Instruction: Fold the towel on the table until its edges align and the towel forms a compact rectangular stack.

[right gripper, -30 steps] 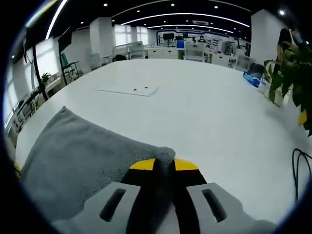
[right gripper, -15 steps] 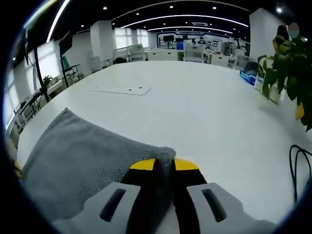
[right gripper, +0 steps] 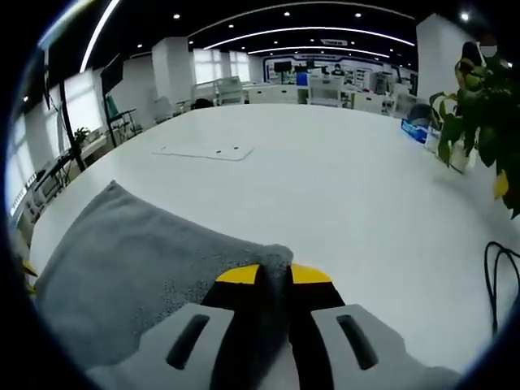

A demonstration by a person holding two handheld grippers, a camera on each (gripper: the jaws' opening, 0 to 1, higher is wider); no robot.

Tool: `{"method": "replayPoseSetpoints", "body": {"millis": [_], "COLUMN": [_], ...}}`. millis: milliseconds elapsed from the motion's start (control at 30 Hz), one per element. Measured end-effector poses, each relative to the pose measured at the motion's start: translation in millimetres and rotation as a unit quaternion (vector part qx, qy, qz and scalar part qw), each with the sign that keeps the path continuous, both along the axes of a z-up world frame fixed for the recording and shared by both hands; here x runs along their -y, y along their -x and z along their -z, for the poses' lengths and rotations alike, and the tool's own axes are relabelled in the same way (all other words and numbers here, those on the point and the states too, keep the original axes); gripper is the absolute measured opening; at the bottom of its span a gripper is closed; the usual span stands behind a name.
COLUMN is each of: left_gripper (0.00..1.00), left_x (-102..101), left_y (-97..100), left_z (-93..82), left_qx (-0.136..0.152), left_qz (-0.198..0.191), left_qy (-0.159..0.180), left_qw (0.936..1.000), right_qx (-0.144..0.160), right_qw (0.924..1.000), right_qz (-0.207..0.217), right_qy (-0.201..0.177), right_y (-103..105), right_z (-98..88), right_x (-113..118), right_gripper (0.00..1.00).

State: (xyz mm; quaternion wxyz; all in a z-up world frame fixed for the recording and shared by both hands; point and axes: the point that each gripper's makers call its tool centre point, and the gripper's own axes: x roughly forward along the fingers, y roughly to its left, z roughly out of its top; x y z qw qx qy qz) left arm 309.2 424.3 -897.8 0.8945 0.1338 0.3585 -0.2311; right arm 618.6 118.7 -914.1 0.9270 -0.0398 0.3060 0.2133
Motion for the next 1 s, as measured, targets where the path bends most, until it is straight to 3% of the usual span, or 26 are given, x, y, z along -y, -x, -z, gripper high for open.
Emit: {"method": "replayPoseSetpoints", "body": {"millis": [133,267,367,467,600,767,1000], "left_gripper": [0.26,0.28,0.28,0.28,0.3,0.31,0.32], "left_x": [10.0,40.4,62.5,84.5,108.4,134.3,167.6], "left_y": [-0.3,-0.6,3.8,4.6,3.7,-2.8,-11.5], "left_z": [-8.3,-12.5,-4.8,-5.9,-5.8,-11.3,-14.3], "left_qx": [0.011,0.015,0.003,0.007,0.014,0.023,0.035], "left_qz": [0.018,0.058,0.1,0.123,0.172,0.191,0.226], "left_qy": [-0.012,0.002,-0.007,0.006,-0.011,0.001,0.004], "left_qw": [0.9997,0.9982,0.995,0.9923,0.985,0.9813,0.9735], "right_qx": [0.006,0.005,0.008,0.011,0.011,-0.018,-0.038], "right_qw": [0.9999,0.9999,0.9998,0.9998,0.9998,0.9995,0.999], "right_qz": [0.002,0.0,0.001,0.001,-0.003,-0.004,-0.014], "right_qy": [-0.01,-0.012,-0.017,-0.019,-0.019,-0.025,-0.017], "right_y": [-4.1,-4.0,-2.1,-0.4,1.0,-2.2,19.8], "right_z": [2.8,2.5,1.3,0.2,-0.5,0.3,-7.5], "right_x": [3.5,3.2,1.8,1.0,0.3,0.8,-5.6], "right_gripper": [0.1,0.11,0.11,0.11,0.11,0.13,0.28]}}
